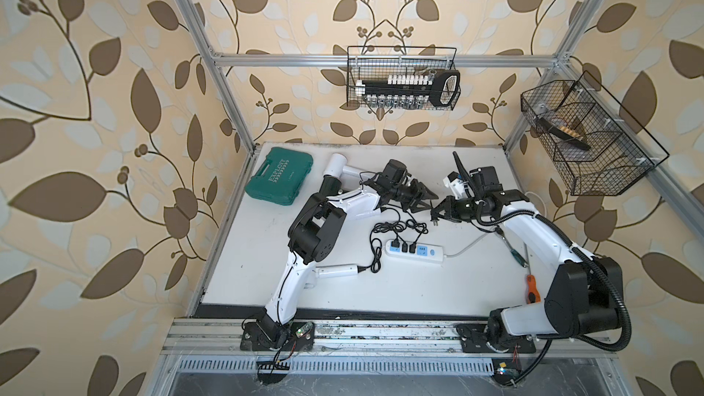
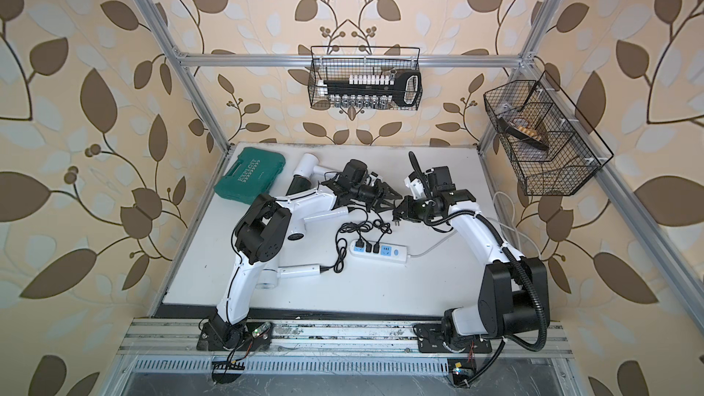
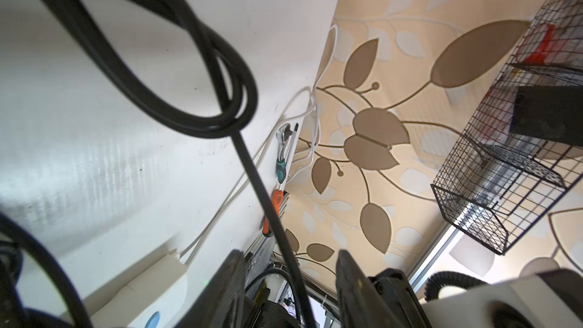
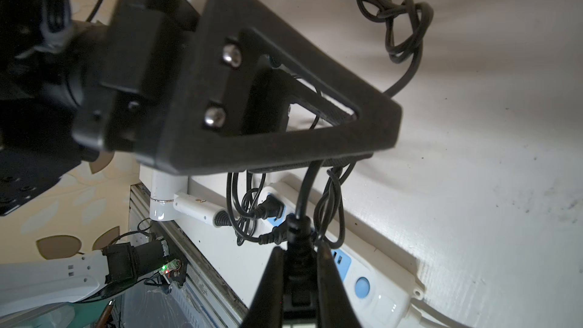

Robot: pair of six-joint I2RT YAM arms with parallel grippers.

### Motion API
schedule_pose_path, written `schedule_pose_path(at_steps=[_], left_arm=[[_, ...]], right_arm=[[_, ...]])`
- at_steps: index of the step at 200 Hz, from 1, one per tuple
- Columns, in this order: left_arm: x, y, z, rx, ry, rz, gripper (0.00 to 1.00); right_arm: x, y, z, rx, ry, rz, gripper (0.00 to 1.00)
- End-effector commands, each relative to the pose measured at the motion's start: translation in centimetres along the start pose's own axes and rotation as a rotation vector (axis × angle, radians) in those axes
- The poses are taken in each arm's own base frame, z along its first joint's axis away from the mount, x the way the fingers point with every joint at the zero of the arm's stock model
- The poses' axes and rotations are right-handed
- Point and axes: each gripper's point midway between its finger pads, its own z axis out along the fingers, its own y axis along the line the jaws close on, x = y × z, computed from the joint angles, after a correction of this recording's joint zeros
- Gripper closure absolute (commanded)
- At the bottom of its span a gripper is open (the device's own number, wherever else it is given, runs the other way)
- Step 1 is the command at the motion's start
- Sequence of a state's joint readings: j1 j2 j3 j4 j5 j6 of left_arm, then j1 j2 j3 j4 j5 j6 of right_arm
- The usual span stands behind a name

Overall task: Charge the blow dryers
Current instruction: Pick up the plug from the center of the board.

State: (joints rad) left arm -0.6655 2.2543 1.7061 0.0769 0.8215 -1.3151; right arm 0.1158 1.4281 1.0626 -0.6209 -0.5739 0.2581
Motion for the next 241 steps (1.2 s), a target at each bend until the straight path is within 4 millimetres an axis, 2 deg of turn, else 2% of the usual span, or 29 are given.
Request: schedule_pose_path(at_steps=[1,56,98,114,148,158,205,214,236,241], left_arm=[[0.4,-2.0,-0.8,0.015,0.032,-0.026,0.52],[-0.6,-3.2,0.0,0.042,0.032,-0.06,0.49],[-2.3,-2.0,0.6,0.041,0.011,-0.078,0.52],[-2.9,-2.1,0.3,0.058,0.001,-0.075,0.61],[-3.6,-3.8,-0.9,0.109,0.004,-0.059,0.93],[-3.7,-4.2,-1.3,0.119,0.007,-0.054,1.0],[-3.9,-4.7,-2.3,0.125,0.012,-0.031,1.0],[-3.8,-4.8,-2.2,0.126,0.018,-0.022,1.0],[-3.4,-5.2,-2.3,0.128,0.033,0.022,1.0],[-3.4,-5.3,-2.4,0.125,0.037,0.037,1.0]], right_arm=[[-1.1,1.3,-0.5,-0.041,-0.013,-0.026,1.0],[-0.7,2.6,-0.5,-0.115,0.016,-0.003,1.0],[0.4,3.2,-1.0,-0.133,0.023,-0.004,1.0],[0.9,2.8,-1.0,-0.109,0.032,-0.003,1.0],[2.1,0.0,-0.9,0.035,0.05,0.01,1.0],[2.3,-0.8,-0.9,0.081,0.045,0.013,1.0],[3.2,-2.3,-0.8,0.15,0.064,0.012,1.0],[3.2,-2.3,-0.8,0.15,0.066,0.007,0.91],[3.1,-2.1,-1.2,0.153,0.064,-0.014,0.86],[3.0,-2.0,-1.3,0.155,0.061,-0.021,0.82]])
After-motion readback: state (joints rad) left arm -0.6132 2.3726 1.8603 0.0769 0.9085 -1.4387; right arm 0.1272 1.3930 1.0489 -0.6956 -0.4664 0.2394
